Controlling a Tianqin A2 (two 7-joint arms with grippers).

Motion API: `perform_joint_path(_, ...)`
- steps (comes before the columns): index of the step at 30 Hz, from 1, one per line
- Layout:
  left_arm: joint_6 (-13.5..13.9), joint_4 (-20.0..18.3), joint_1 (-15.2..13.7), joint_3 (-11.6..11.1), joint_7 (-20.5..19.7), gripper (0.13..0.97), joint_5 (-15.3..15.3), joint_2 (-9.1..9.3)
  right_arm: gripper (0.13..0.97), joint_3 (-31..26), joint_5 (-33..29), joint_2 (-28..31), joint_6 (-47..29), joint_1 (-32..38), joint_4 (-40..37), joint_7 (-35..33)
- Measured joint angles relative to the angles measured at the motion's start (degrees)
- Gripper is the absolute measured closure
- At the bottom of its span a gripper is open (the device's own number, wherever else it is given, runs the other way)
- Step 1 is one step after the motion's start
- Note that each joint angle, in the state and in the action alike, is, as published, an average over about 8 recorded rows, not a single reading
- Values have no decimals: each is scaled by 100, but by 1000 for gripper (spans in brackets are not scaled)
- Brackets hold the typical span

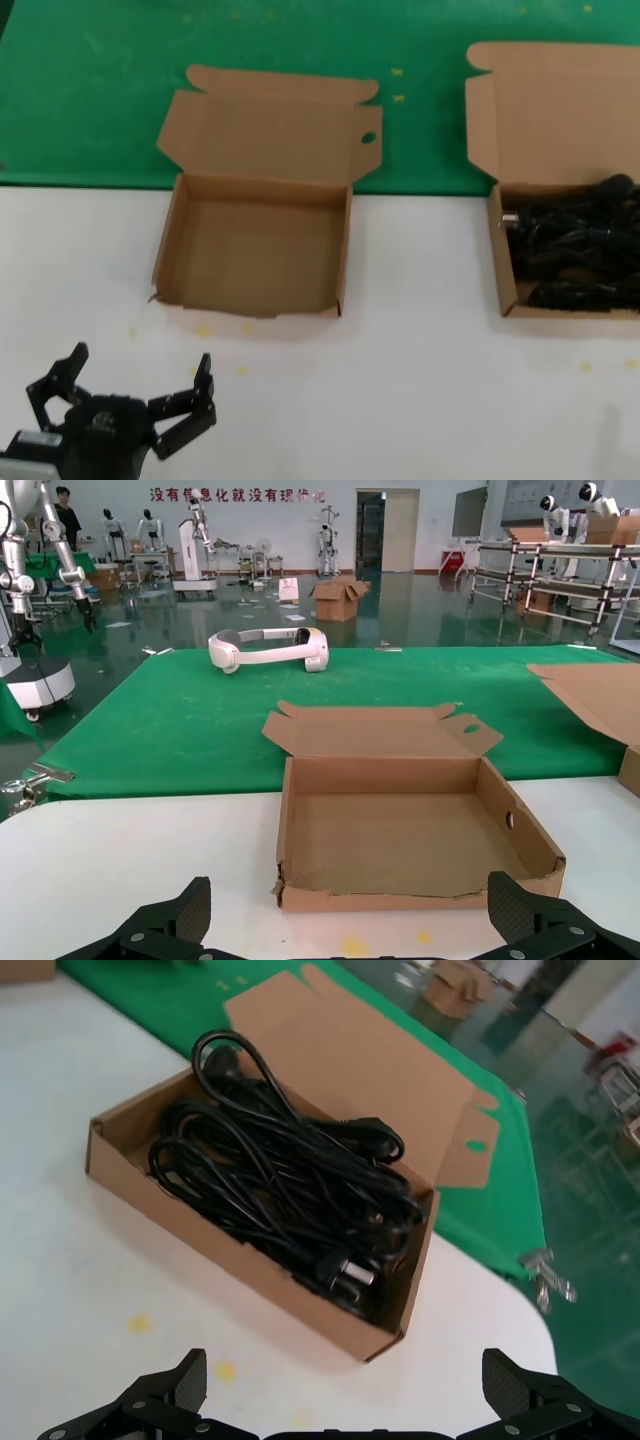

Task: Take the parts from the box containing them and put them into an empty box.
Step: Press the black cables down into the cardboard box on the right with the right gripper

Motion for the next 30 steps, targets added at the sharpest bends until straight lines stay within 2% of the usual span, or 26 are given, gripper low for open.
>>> perform_joint_path(8,0,0,0,0,0,132,0,0,129,-1674,1089,518,131,1711,-66,-946)
perform_joint_path(14,0,0,0,0,0,132,0,0,129,-2789,1430,733,382,2843,45,-1475)
perform_joint_path(19,0,0,0,0,0,132,0,0,129,-3122,1498,627,596,3279,-192,-2464)
perform_joint_path(25,0,0,0,0,0,132,0,0,129,-3224,1518,259,625,3596,-879,-3787)
perform_joint_path(30,0,0,0,0,0,132,0,0,129,-3246,1523,-102,369,3872,-1531,-4332)
